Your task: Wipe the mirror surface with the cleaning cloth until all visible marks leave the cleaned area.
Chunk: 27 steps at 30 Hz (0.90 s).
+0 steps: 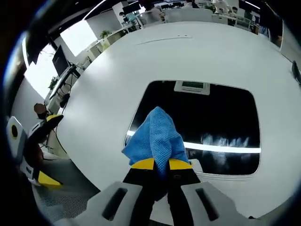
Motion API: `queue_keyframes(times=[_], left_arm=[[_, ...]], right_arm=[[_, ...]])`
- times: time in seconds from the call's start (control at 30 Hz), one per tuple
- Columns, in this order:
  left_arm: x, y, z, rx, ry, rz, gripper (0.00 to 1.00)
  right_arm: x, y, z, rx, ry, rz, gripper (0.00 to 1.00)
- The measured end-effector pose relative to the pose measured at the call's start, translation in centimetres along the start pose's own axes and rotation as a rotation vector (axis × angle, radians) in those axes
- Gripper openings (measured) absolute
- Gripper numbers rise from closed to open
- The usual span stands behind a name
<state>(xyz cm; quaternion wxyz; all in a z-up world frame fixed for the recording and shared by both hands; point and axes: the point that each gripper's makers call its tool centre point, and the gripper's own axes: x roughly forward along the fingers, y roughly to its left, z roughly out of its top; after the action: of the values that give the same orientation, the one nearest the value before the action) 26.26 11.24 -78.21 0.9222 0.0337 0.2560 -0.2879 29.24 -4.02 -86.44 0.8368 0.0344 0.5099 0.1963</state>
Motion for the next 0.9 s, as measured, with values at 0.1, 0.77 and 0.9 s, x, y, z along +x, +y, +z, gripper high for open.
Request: queue_keyframes(times=[0.1, 0.77, 0.9], left_arm=[[0.0, -0.4, 0.1, -0.017, -0.007, -0.016, 0.99], [0.2, -0.7, 0.9, -0.048, -0.061, -0.03, 0.99], [0.1, -0.6, 0.8, -0.039, -0.055, -0.022, 0.99]], right_arm=[[-0.2, 0.2, -0.4, 0.008, 0.008, 0.005, 0.03], [-0.2, -0.1, -0.6, 0.013, -0.005, 0.016, 0.03], [-0.5, -0.7, -0.7, 0.031, -0.007, 0.019, 0.03]])
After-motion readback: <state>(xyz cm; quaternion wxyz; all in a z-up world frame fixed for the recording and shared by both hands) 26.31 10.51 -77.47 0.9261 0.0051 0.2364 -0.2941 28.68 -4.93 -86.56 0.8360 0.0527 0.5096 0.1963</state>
